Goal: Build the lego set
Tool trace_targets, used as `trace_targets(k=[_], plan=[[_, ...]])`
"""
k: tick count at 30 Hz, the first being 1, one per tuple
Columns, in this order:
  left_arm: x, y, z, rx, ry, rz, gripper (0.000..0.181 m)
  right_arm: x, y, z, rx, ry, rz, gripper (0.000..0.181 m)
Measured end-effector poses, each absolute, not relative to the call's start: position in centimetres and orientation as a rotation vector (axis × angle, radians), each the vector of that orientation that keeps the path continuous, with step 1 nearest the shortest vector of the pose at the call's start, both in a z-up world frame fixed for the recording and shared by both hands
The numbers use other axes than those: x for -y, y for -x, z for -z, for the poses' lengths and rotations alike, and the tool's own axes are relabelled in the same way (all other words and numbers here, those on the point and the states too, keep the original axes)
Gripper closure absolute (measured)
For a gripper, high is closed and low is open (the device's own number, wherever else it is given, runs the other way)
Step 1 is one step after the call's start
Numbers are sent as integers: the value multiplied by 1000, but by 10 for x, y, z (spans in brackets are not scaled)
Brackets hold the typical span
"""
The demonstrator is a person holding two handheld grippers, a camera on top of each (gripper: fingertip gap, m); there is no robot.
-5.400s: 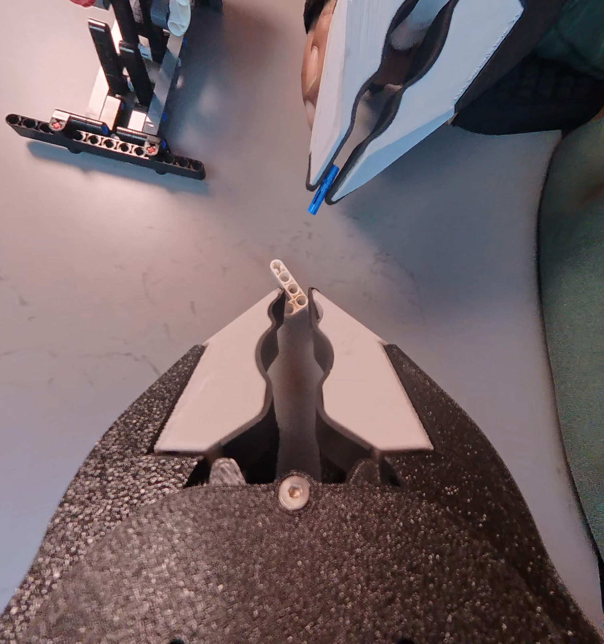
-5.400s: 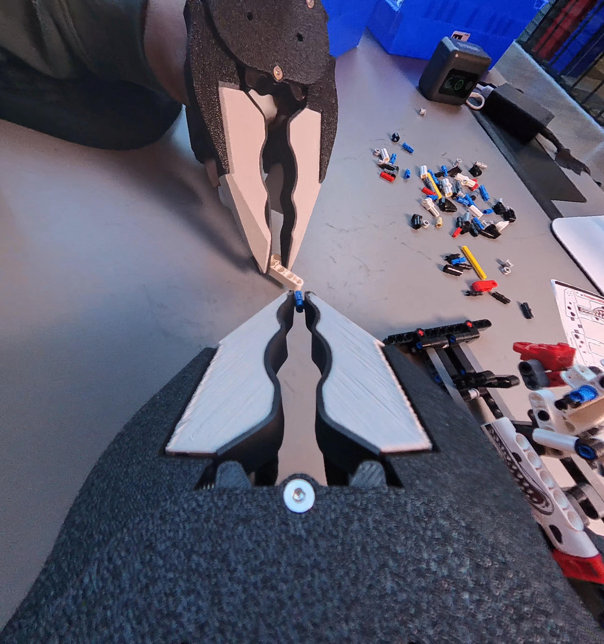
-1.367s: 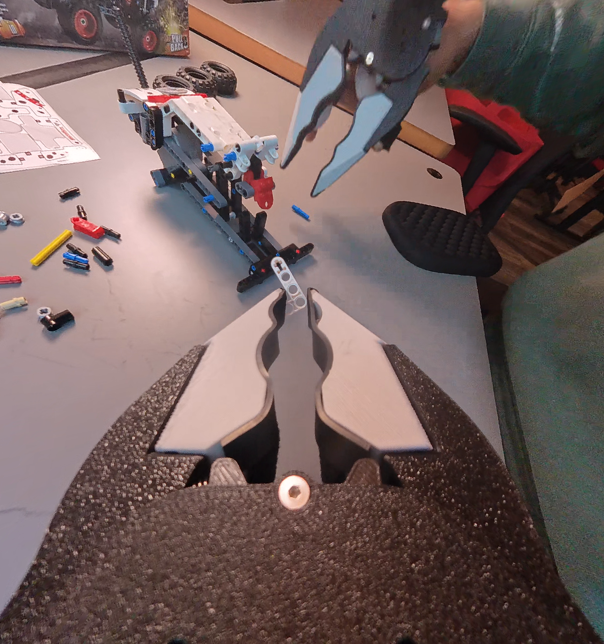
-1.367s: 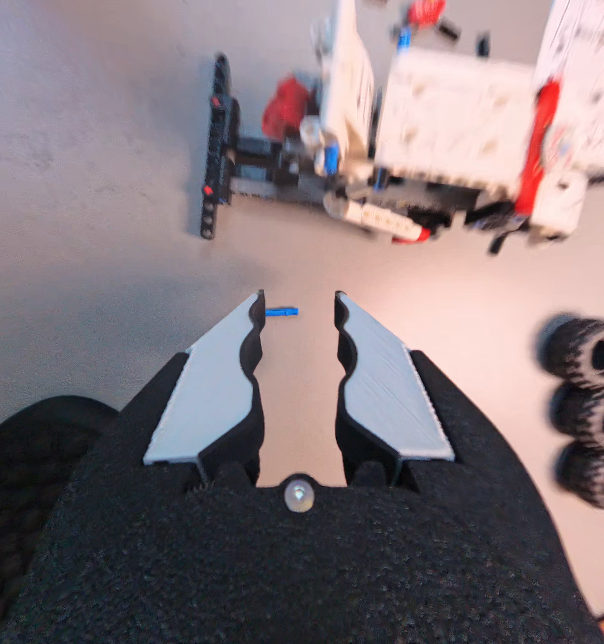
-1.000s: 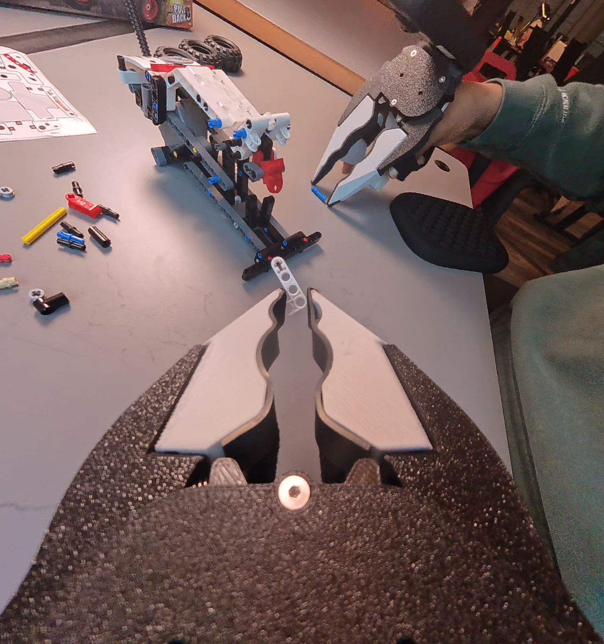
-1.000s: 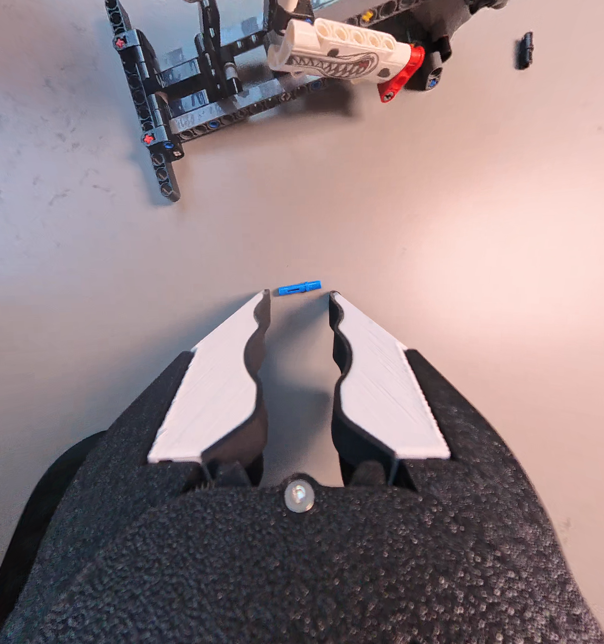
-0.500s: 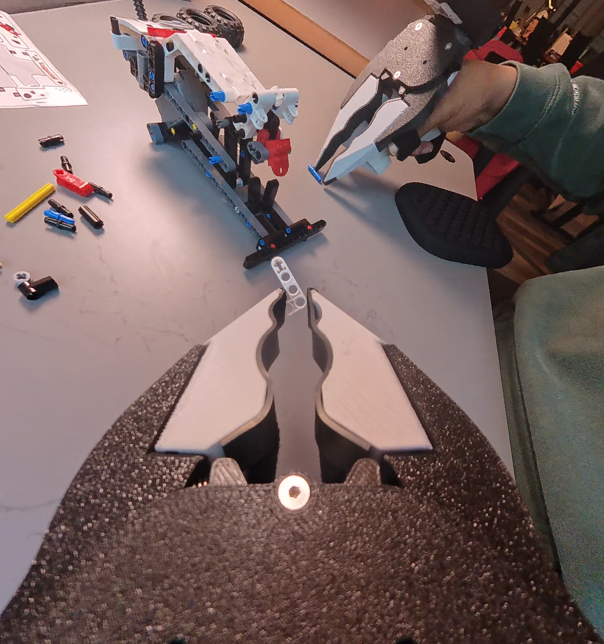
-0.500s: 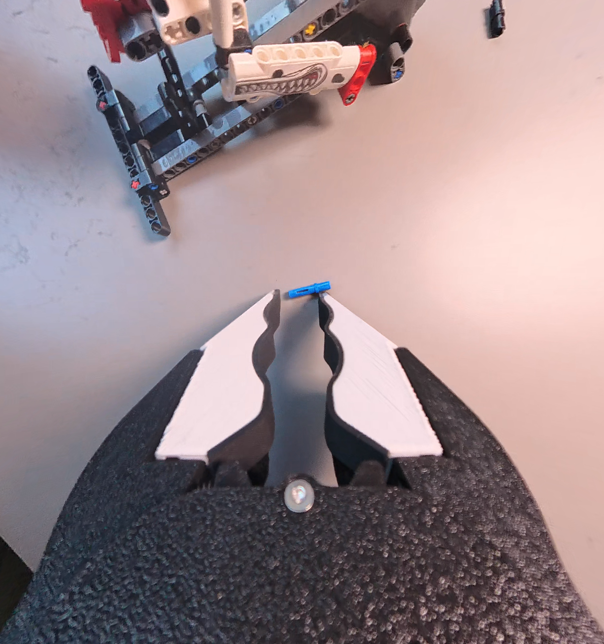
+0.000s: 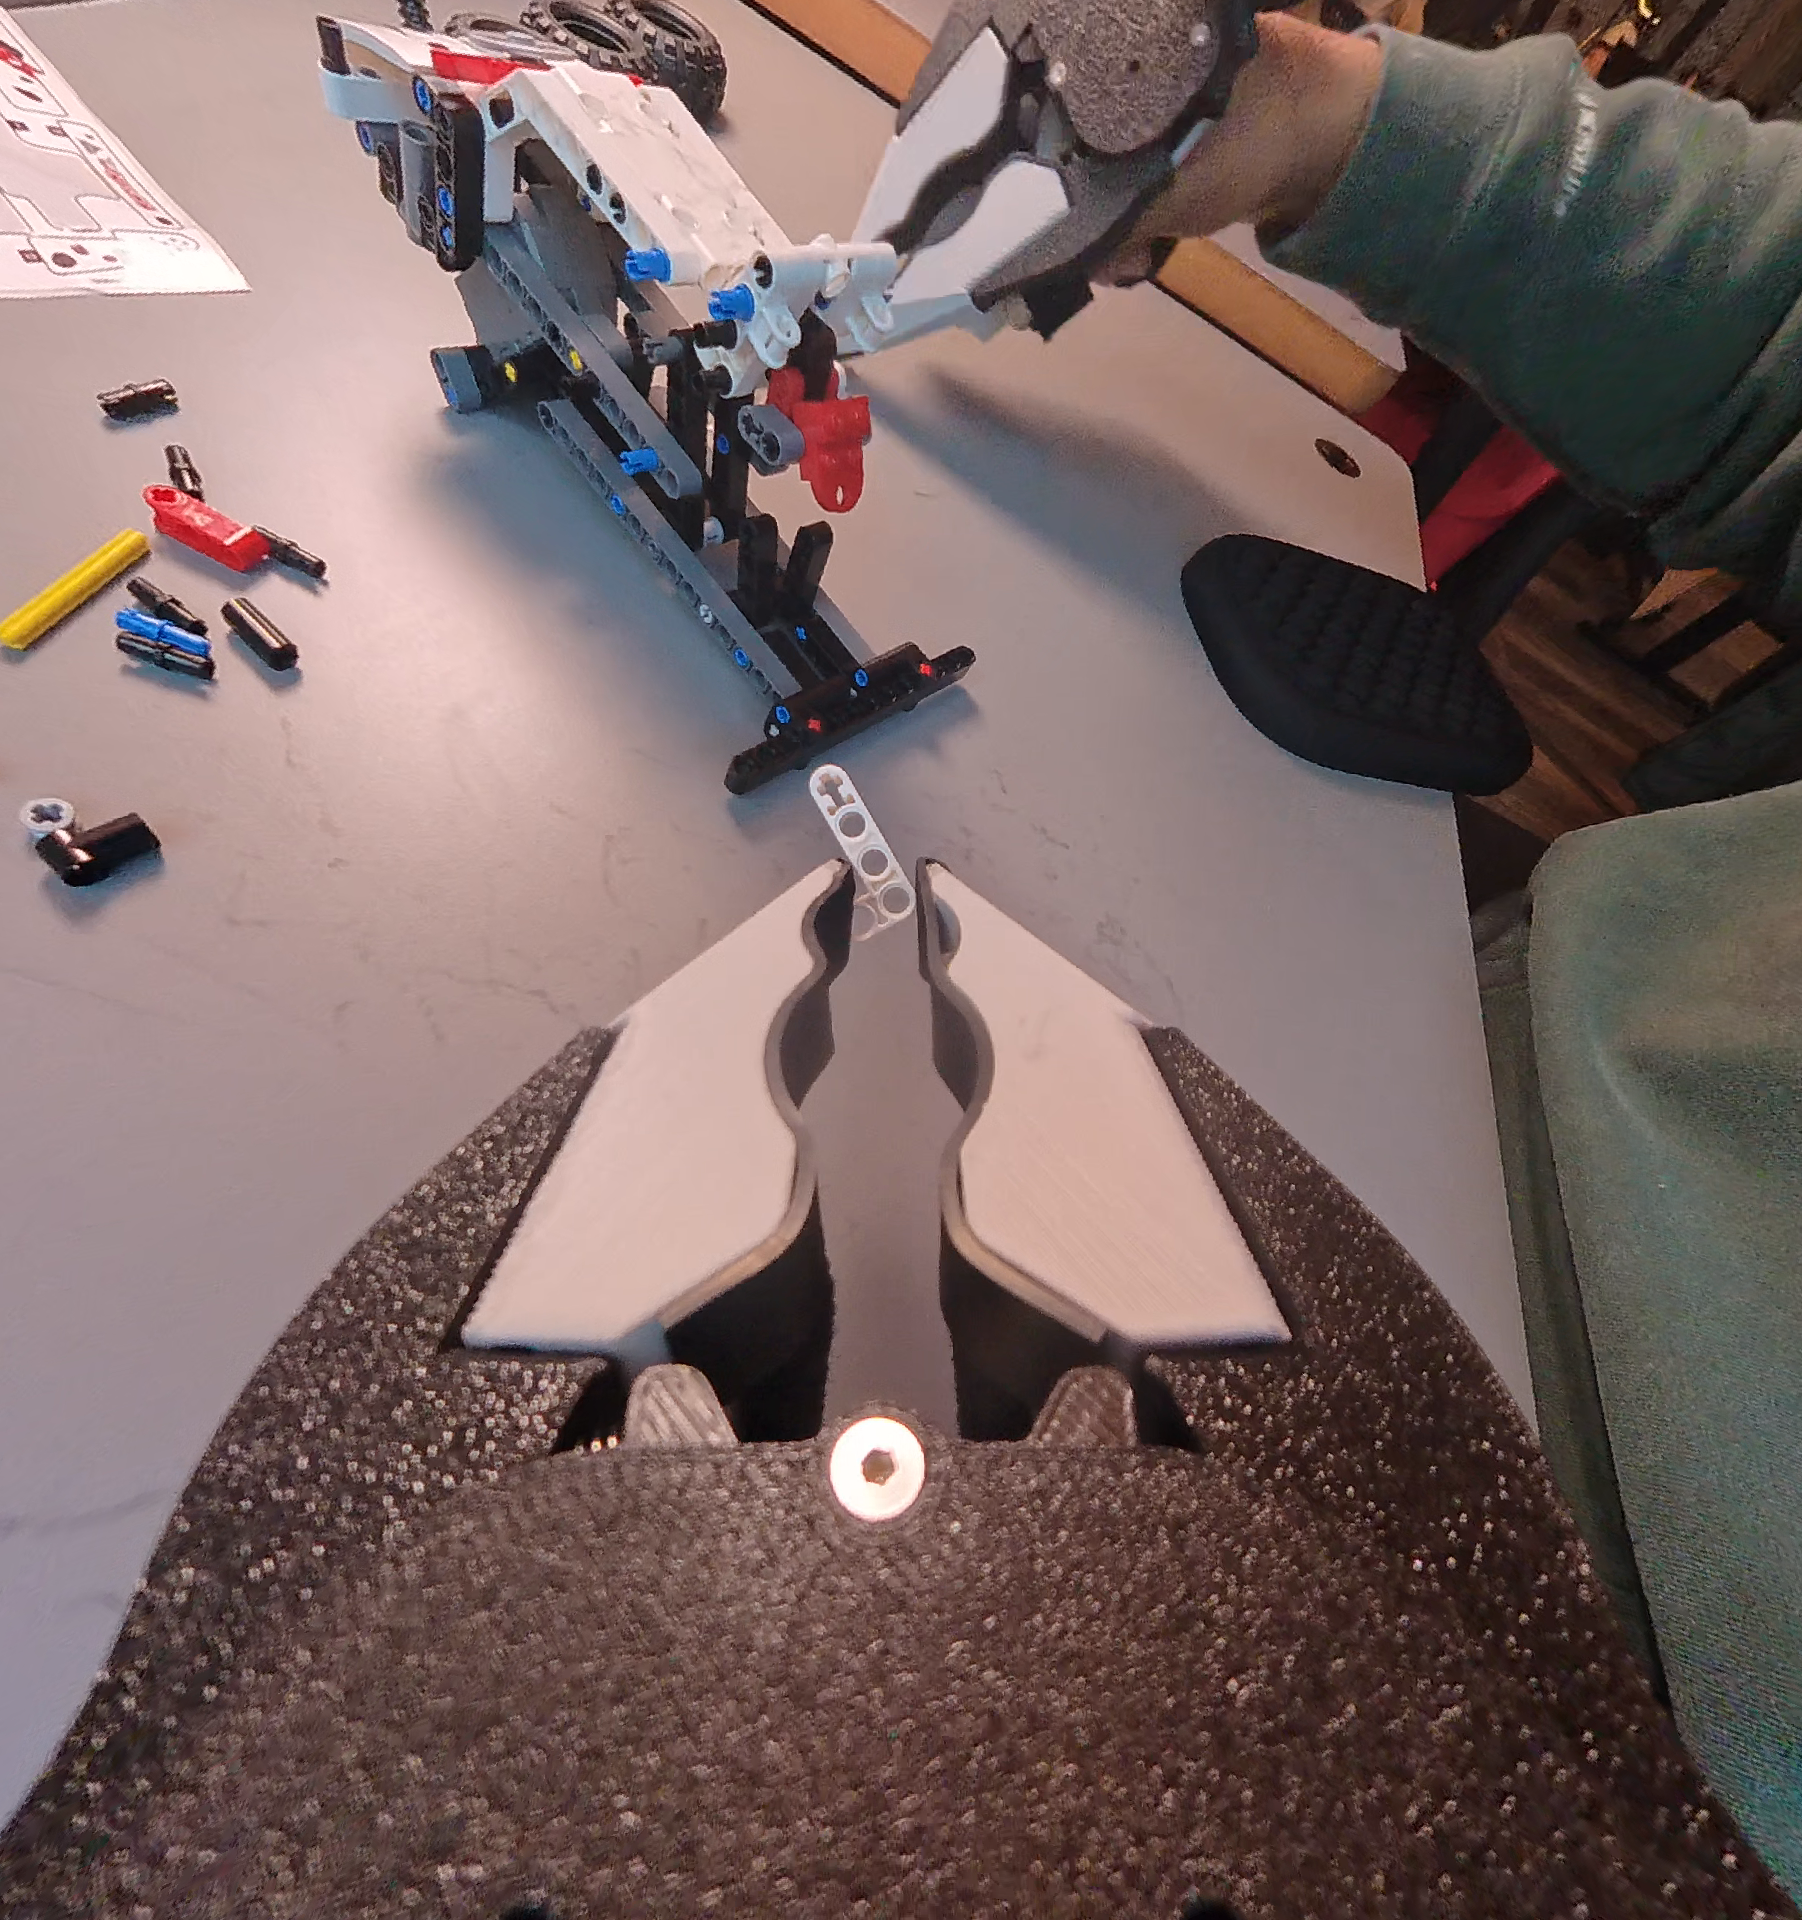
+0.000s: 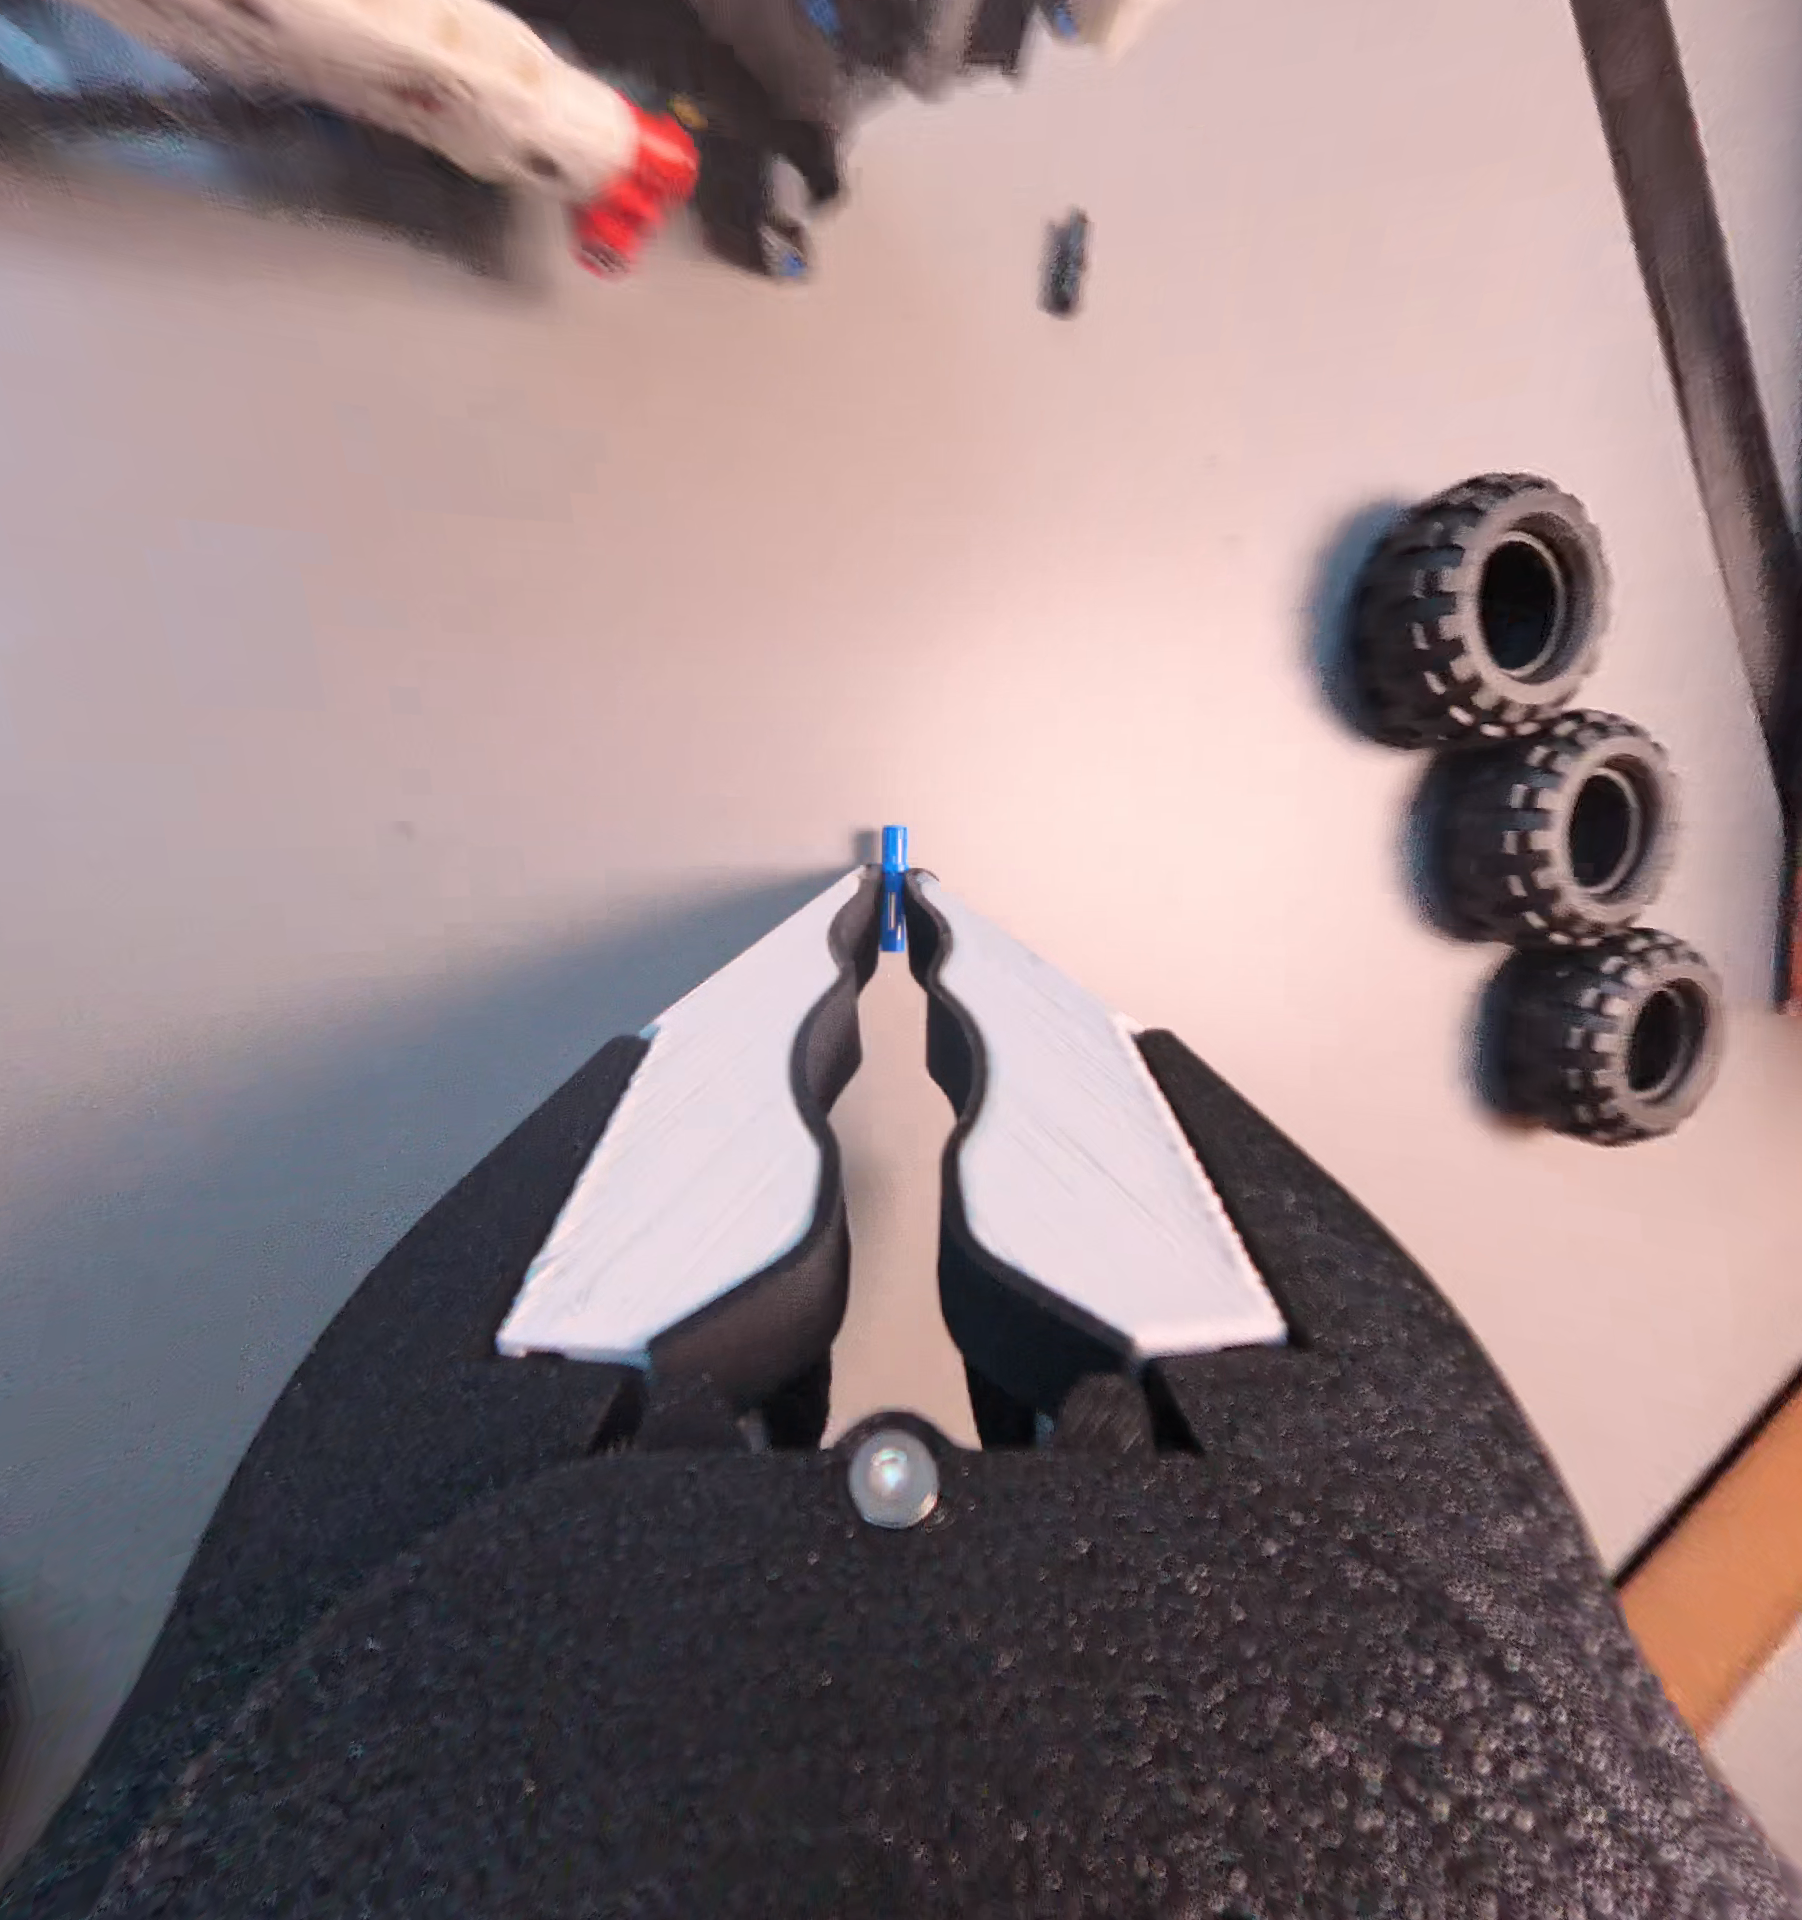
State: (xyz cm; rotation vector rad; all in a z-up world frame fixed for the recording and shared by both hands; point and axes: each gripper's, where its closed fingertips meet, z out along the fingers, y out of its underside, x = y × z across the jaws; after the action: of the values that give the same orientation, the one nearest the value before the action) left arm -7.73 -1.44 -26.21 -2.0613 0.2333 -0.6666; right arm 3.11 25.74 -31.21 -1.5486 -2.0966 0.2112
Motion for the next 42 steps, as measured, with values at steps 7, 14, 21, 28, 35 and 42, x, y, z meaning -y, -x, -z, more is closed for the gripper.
trace_targets(k=[7, 14, 21, 28, 35, 42], plan=[[15, 80, 261, -228, 2057, 657, 170, -286, -24, 313, 2164, 1596, -286, 165], [15, 79, 261, -235, 2058, 660, 170, -174, 29, 224, 1805, 1783, -880, 115], [15, 74, 264, -253, 2068, 671, 170, -170, 71, 231, 1491, 2087, -970, 84], [16, 75, 259, -252, 2056, 662, 170, -170, 85, 260, 1737, 2289, -756, 82], [17, 74, 258, -257, 2053, 667, 170, -135, 57, 249, 2596, 1816, -773, 114], [16, 73, 261, -257, 2060, 673, 170, -127, 62, 220, 2665, 1569, -529, 105]])
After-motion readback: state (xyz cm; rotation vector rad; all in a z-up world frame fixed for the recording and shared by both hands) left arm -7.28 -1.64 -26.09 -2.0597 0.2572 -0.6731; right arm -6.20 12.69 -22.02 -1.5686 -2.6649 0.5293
